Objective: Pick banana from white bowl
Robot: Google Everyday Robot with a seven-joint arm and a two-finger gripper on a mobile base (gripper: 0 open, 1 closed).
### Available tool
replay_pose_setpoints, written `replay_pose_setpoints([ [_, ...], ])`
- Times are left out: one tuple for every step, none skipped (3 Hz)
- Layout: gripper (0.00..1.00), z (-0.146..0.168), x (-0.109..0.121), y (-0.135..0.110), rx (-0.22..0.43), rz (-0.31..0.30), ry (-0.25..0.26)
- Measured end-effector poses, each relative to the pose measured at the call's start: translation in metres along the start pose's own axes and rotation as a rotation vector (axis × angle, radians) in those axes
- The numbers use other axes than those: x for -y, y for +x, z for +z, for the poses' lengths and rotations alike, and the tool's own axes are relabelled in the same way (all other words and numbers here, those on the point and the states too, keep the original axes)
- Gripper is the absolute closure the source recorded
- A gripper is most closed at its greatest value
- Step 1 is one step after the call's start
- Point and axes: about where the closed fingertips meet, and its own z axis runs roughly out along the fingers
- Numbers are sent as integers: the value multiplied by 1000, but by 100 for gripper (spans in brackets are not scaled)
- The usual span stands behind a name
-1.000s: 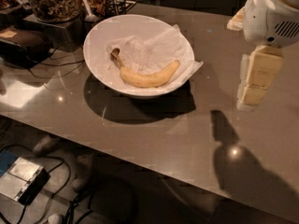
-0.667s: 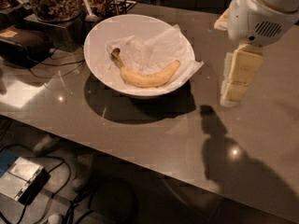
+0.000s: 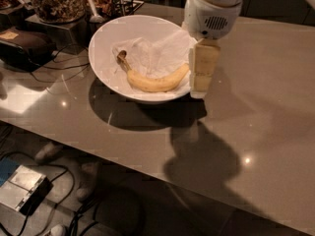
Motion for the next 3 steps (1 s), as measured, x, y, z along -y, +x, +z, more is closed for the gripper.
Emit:
replay_pose_setpoints([
  [0, 1, 3, -6, 9, -9, 13],
  [0, 10, 17, -24, 49, 3, 26],
  [0, 21, 37, -47, 64, 2, 11],
])
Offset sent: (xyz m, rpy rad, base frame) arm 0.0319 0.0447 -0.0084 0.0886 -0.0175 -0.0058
